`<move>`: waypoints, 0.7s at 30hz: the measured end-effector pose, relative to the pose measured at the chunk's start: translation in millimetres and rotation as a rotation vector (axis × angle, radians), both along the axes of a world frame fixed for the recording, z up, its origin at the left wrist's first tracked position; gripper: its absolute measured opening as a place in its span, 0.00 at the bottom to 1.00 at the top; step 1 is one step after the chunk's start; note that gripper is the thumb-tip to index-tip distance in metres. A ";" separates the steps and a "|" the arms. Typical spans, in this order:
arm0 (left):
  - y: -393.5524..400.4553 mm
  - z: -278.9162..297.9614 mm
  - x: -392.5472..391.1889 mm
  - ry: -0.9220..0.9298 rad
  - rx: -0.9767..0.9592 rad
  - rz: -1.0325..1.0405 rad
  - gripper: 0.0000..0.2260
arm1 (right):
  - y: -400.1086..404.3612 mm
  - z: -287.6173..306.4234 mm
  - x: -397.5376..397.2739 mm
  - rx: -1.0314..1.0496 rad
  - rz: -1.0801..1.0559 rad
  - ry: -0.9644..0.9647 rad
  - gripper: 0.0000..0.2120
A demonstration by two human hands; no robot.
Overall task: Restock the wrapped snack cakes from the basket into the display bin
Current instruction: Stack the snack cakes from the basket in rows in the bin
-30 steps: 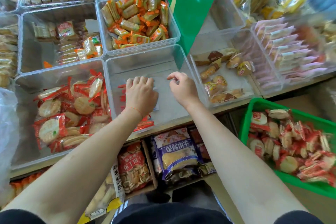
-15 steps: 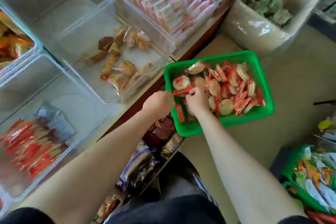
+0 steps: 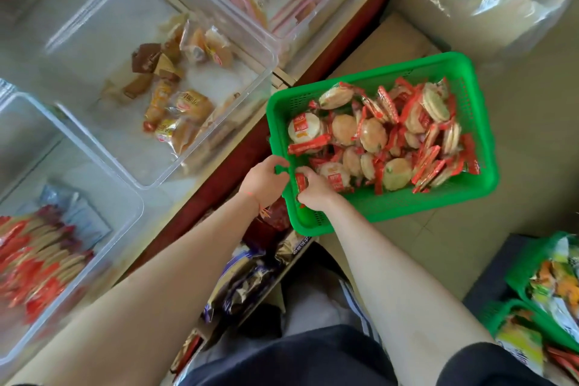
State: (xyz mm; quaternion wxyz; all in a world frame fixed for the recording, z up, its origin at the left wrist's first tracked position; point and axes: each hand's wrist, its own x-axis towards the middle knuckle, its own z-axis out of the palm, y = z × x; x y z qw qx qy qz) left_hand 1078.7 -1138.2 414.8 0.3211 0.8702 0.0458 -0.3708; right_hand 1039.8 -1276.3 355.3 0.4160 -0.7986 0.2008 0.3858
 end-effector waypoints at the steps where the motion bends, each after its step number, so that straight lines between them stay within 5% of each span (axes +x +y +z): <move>1: -0.5 0.2 0.1 0.006 -0.014 0.004 0.14 | -0.8 0.0 0.4 0.015 -0.052 -0.006 0.29; 4: -3.8 4.7 -0.1 -0.011 0.041 -0.065 0.16 | -4.5 10.3 2.6 0.112 -0.339 -0.018 0.16; 7: -5.2 17.8 -5.7 -0.233 0.087 -0.250 0.23 | -14.6 30.1 7.3 0.184 -0.609 -0.041 0.06; 11: -16.8 31.6 -10.8 -0.342 0.004 -0.506 0.35 | -26.4 61.5 12.8 0.325 -0.792 -0.116 0.06; 17: -19.6 30.7 3.6 -0.312 -0.182 -0.013 0.13 | -29.7 78.1 25.3 0.338 -0.634 -0.104 0.19; 21: -6.0 20.6 9.7 -0.183 -0.179 0.092 0.19 | -20.3 69.0 31.9 0.379 -0.619 -0.076 0.14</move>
